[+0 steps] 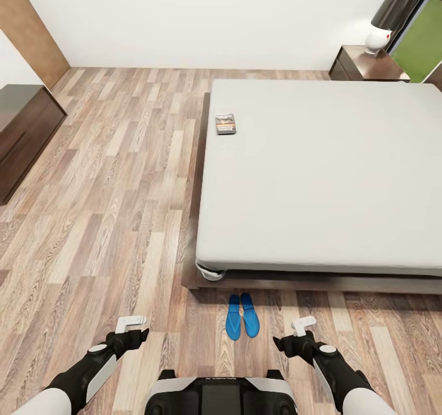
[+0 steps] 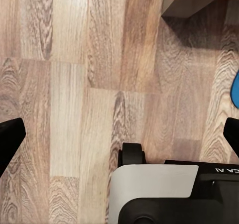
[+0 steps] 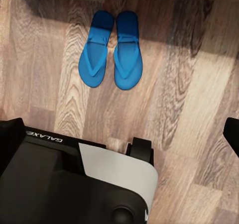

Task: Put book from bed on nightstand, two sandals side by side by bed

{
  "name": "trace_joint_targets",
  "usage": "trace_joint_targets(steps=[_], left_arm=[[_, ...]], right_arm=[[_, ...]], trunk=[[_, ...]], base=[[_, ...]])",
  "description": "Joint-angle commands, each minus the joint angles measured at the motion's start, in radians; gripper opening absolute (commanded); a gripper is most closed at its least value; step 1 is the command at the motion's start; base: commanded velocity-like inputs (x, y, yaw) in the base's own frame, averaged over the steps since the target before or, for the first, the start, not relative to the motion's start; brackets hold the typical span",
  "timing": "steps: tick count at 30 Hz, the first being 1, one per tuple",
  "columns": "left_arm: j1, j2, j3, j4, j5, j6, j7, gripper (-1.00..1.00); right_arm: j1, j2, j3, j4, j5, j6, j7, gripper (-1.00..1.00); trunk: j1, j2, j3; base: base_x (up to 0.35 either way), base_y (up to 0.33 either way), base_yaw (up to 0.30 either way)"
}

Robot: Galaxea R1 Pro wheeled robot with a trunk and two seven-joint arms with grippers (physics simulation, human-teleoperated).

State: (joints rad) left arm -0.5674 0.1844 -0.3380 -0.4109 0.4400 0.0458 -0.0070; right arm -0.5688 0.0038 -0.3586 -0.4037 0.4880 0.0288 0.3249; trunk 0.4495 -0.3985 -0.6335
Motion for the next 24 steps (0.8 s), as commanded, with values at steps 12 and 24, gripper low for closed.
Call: trace_joint_targets(steps=[12, 24], left_arm=[[0.000, 0.000, -0.004, -0.002, 0.008, 0.005, -0.001, 1.00], [0.000, 0.000, -0.004, -0.002, 0.008, 0.005, -0.001, 1.00]], right_arm=[[0.000, 0.005, 0.002, -0.007, 0.009, 0.009, 0.012, 1.00], [0.000, 0.005, 0.012, -0.008, 0.008, 0.008, 0.011, 1.00]], trunk=[[0.001, -0.002, -0.001], [0.001, -0.002, -0.001]], base=[[0.000, 0.000, 0.000], [0.000, 0.000, 0.000]])
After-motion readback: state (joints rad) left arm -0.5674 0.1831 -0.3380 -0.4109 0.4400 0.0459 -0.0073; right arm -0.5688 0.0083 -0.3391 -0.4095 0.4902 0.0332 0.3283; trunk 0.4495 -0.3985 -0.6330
